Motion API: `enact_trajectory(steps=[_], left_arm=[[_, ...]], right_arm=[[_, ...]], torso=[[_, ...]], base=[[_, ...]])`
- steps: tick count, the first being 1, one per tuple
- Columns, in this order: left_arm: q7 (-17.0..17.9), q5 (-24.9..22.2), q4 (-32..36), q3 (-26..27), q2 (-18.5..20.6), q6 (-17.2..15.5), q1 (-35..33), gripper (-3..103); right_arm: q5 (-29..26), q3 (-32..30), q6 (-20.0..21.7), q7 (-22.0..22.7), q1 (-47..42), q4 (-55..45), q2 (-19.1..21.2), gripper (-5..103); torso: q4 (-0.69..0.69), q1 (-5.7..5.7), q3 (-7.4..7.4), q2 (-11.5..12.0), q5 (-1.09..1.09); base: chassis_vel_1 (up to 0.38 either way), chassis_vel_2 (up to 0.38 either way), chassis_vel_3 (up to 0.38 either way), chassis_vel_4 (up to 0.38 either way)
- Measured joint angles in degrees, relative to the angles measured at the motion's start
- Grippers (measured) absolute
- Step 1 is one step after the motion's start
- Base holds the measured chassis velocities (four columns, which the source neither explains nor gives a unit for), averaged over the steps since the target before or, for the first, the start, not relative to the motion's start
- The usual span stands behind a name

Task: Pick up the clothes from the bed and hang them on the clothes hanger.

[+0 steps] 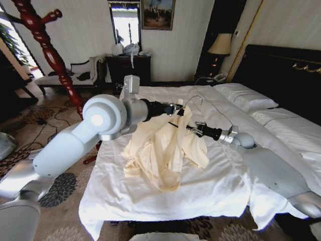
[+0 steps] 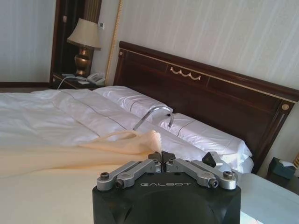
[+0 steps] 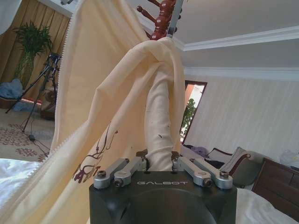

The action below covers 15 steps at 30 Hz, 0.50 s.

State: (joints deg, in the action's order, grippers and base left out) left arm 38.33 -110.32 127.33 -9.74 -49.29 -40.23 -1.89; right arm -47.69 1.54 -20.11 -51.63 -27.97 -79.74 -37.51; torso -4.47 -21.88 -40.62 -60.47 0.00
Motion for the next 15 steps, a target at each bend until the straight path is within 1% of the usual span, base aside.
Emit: enact_trajectory(steps=[1, 2, 4, 7, 8, 9, 11, 12, 15], left_arm=[[-0.36, -0.10, 0.50, 1.10, 0.99, -0.16, -0.88, 0], [-0.36, -0.10, 0.50, 1.10, 0.99, -0.16, -0.88, 0], [-1.19, -0.40, 1.43, 3.92, 2.68, -0.36, -2.86, 0], [-3.74, -0.57, 1.97, 8.28, 5.12, -0.51, -5.08, 0], [-3.74, -0.57, 1.97, 8.28, 5.12, -0.51, -5.08, 0], [-4.77, -0.56, 1.78, 9.38, 5.91, -0.49, -5.34, 0], [-5.76, -0.91, 0.98, 11.62, 7.21, -0.27, -5.85, 0], [-5.76, -0.91, 0.98, 11.62, 7.21, -0.27, -5.85, 0], [-6.98, -1.69, 1.94, 13.28, 8.96, -0.15, -7.26, 0]], right_arm=[[0.02, 0.42, 0.00, 0.12, 0.64, 0.39, -0.37, 18], [0.02, 0.42, 0.00, 0.12, 0.64, 0.39, -0.37, 18], [0.26, 1.29, 0.00, 0.25, 1.90, 1.30, -1.13, 18], [0.61, 2.62, -0.03, 0.30, 3.21, 2.54, -1.68, 18], [0.61, 2.62, -0.03, 0.30, 3.21, 2.54, -1.68, 18], [0.96, 2.85, -0.12, 0.11, 3.37, 2.83, -1.71, 18], [1.86, 3.11, -0.36, -0.51, 3.54, 3.48, -1.72, 18], [1.86, 3.11, -0.36, -0.51, 3.54, 3.48, -1.72, 18], [2.17, 3.16, -0.42, 0.05, 3.85, 4.59, -2.13, 18]], torso=[[0.01, 0.00, 0.00, 0.00, -0.01], [0.01, 0.00, 0.00, 0.00, -0.01], [0.04, 0.00, 0.00, 0.00, -0.02], [0.02, 0.00, 0.00, 0.00, -0.01], [0.02, 0.00, 0.00, 0.00, -0.01], [0.01, 0.00, 0.00, 0.00, -0.02], [0.00, 0.00, 0.00, 0.00, -0.01], [0.00, 0.00, 0.00, 0.00, -0.01], [0.00, 0.00, 0.00, 0.00, -0.01]], base=[[0.000, 0.000, 0.000, 0.000], [0.000, 0.000, 0.000, 0.000], [0.000, 0.000, 0.000, 0.000], [0.000, 0.000, 0.000, 0.000], [0.000, 0.000, 0.000, 0.000], [0.000, 0.000, 0.000, 0.000], [0.000, 0.000, 0.000, 0.000], [0.000, 0.000, 0.000, 0.000], [0.000, 0.000, 0.000, 0.000]])
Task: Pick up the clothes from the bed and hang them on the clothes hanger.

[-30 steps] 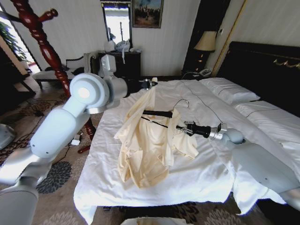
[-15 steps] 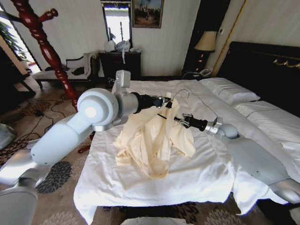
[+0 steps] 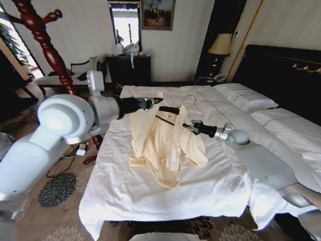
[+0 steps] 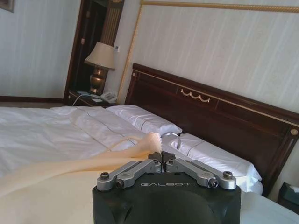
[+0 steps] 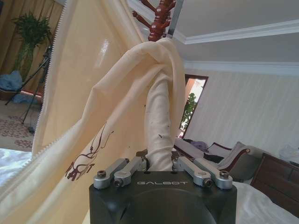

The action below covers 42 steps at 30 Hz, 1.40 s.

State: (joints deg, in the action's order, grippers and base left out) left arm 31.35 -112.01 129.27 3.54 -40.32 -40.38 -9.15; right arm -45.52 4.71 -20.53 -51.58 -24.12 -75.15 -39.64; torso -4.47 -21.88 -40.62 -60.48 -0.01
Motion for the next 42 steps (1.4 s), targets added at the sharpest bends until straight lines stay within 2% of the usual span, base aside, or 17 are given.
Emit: enact_trajectory(steps=[6, 13, 17, 23, 26, 31, 39, 42], left_arm=[[-2.07, -0.24, 1.25, 1.91, 1.35, 1.33, -0.82, 0], [-2.29, -1.41, 2.94, 1.82, 2.20, 1.65, -0.92, 0], [-2.03, 2.41, 4.20, -1.44, 2.03, 1.44, -2.86, 0], [-1.12, 6.27, 0.36, -3.30, -0.90, 1.53, -1.94, 0], [-1.04, 7.55, -3.96, -3.43, -3.10, 1.87, 0.20, 0], [-1.07, 6.72, -5.66, -3.72, -5.08, 1.89, 4.32, 0], [-1.18, 4.34, -5.87, -3.49, -4.67, 1.75, 8.18, 0], [-1.56, 4.71, -6.32, -3.57, -3.85, 1.31, 8.35, 0]], right_arm=[[-0.03, -1.30, 0.09, 1.03, -0.71, -0.11, 0.40, 18], [-0.99, -2.87, 0.86, 2.96, -2.79, -1.53, 1.71, 18], [-5.95, -3.18, 0.92, 3.30, -3.39, -4.20, 2.57, 18], [-6.94, -3.17, 0.86, 3.00, -3.62, -6.63, 3.67, 18], [-5.83, -3.17, 0.50, 2.59, -4.73, -7.84, 4.52, 18], [-1.47, -3.21, -0.18, 1.88, -5.77, -7.07, 4.69, 18], [1.35, -3.99, -0.67, 1.14, -6.33, -4.99, 4.24, 18], [0.07, -4.04, -1.05, -1.36, -6.59, -5.51, 4.24, 18]], torso=[[0.00, 0.00, 0.00, 0.00, 0.00], [-0.01, 0.00, 0.00, 0.00, 0.02], [0.02, 0.01, 0.00, 0.00, 0.01], [0.00, 0.01, 0.01, 0.00, 0.00], [0.00, 0.00, 0.00, 0.00, 0.01], [0.00, 0.00, 0.00, 0.00, 0.02], [0.01, 0.00, 0.00, 0.00, 0.02], [0.01, 0.00, 0.00, 0.00, 0.02]], base=[[0.000, 0.000, 0.000, 0.000], [0.000, 0.000, 0.000, 0.000], [0.000, 0.000, 0.000, 0.000], [0.000, 0.000, 0.000, 0.000], [0.000, 0.000, 0.000, 0.000], [0.000, 0.000, 0.000, 0.000], [0.000, 0.000, 0.000, 0.000], [0.000, 0.000, 0.000, 0.000]])
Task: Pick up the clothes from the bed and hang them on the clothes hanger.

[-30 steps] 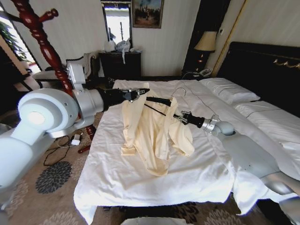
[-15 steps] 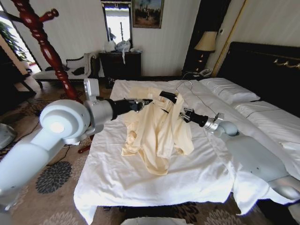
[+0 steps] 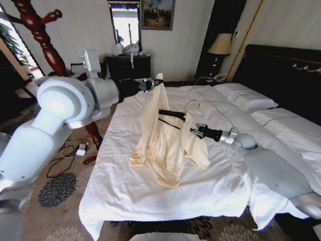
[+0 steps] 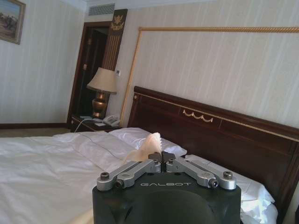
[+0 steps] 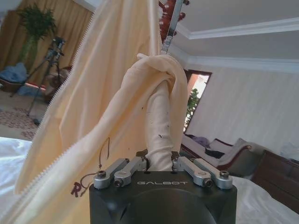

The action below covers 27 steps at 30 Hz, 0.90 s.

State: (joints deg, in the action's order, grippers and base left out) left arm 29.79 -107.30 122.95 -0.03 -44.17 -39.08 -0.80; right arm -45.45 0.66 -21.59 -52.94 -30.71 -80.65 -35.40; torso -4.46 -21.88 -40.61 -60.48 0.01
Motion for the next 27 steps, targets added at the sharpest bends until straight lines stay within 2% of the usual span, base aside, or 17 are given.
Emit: enact_trajectory(steps=[2, 6, 13, 22, 27], left_arm=[[-0.37, 1.19, -0.86, -0.02, 0.10, -0.07, -0.36, 0], [-0.51, 1.99, -2.10, 0.82, 0.19, -0.24, -1.13, 0], [-0.80, 3.34, -3.22, 1.78, 1.72, -0.91, -1.80, 0], [-0.93, 2.47, -2.64, 2.67, 1.72, -0.92, 0.55, 0], [-1.16, 2.54, -2.10, 2.54, 2.52, -1.11, 0.23, 0]], right_arm=[[-0.62, 0.00, -0.33, -3.08, -0.01, -0.38, -0.02, 18], [-0.35, -0.11, -0.82, -6.02, -0.09, -0.08, 0.14, 18], [-0.52, -1.55, -1.47, -8.94, -0.71, 0.64, 1.93, 18], [3.80, -2.90, -2.62, -9.49, -0.93, 1.42, 2.57, 18], [3.54, -3.33, -2.99, -9.54, -1.49, 1.01, 3.09, 18]], torso=[[0.01, 0.00, 0.00, 0.00, -0.02], [0.01, 0.00, 0.00, 0.00, -0.02], [0.00, 0.01, 0.00, 0.00, -0.02], [0.00, 0.00, 0.00, 0.00, 0.00], [0.00, 0.00, 0.00, 0.00, 0.00]], base=[[0.000, 0.000, 0.000, 0.000], [0.000, 0.000, 0.000, 0.000], [0.000, 0.000, 0.000, 0.000], [0.000, 0.000, 0.000, 0.000], [0.000, 0.000, 0.000, 0.000]])
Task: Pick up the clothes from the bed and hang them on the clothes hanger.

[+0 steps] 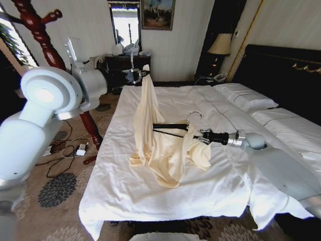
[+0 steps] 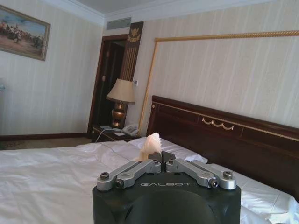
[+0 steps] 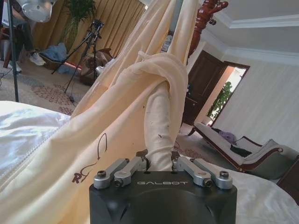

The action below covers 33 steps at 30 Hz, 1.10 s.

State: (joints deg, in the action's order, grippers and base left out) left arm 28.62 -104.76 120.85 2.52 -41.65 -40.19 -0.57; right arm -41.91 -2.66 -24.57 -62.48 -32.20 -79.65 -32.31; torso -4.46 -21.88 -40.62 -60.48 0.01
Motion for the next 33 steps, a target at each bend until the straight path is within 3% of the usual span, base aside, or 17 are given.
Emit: enact_trajectory(steps=[4, 10, 12, 17, 19, 33], left_arm=[[-0.66, 2.08, -0.25, -1.72, -0.68, -0.01, -0.44, 0], [-2.33, 6.48, -2.58, -5.39, -4.62, 0.20, 0.86, 0], [-2.60, 7.47, -3.79, -7.47, -7.36, 0.31, 2.99, 0], [-2.77, 7.66, -4.31, -10.66, -9.91, 0.50, 5.75, 0], [-2.76, 7.63, -3.64, -13.16, -11.16, 0.52, 6.93, 0], [-2.83, 8.58, 1.39, -18.34, -9.01, -0.30, 3.74, 0]], right_arm=[[-2.59, 0.35, -0.01, -1.01, -0.03, -1.62, 0.28, 18], [-5.77, 2.23, 0.07, -1.23, 0.36, -4.31, 0.01, 18], [-6.49, 3.32, 0.16, -0.08, 0.79, -5.04, -0.55, 18], [-7.14, 4.72, 0.23, 2.38, 1.57, -5.17, -1.29, 18], [-7.41, 5.57, 0.24, 5.43, 2.27, -5.03, -2.13, 18], [-8.13, 8.16, -0.31, 9.63, 6.35, -0.59, -7.20, 18]], torso=[[0.01, 0.00, 0.00, 0.00, -0.02], [0.00, 0.00, 0.00, 0.00, -0.02], [0.00, 0.00, 0.00, 0.00, -0.01], [-0.01, 0.00, 0.00, 0.00, 0.00], [-0.01, 0.00, 0.00, 0.00, 0.01], [0.01, -0.01, 0.00, 0.00, -0.01]], base=[[0.000, 0.000, 0.000, 0.000], [0.000, 0.000, 0.000, 0.000], [0.000, 0.000, 0.000, 0.000], [0.000, 0.000, 0.000, 0.000], [0.000, 0.000, 0.000, 0.000], [0.000, 0.000, 0.000, 0.000]])
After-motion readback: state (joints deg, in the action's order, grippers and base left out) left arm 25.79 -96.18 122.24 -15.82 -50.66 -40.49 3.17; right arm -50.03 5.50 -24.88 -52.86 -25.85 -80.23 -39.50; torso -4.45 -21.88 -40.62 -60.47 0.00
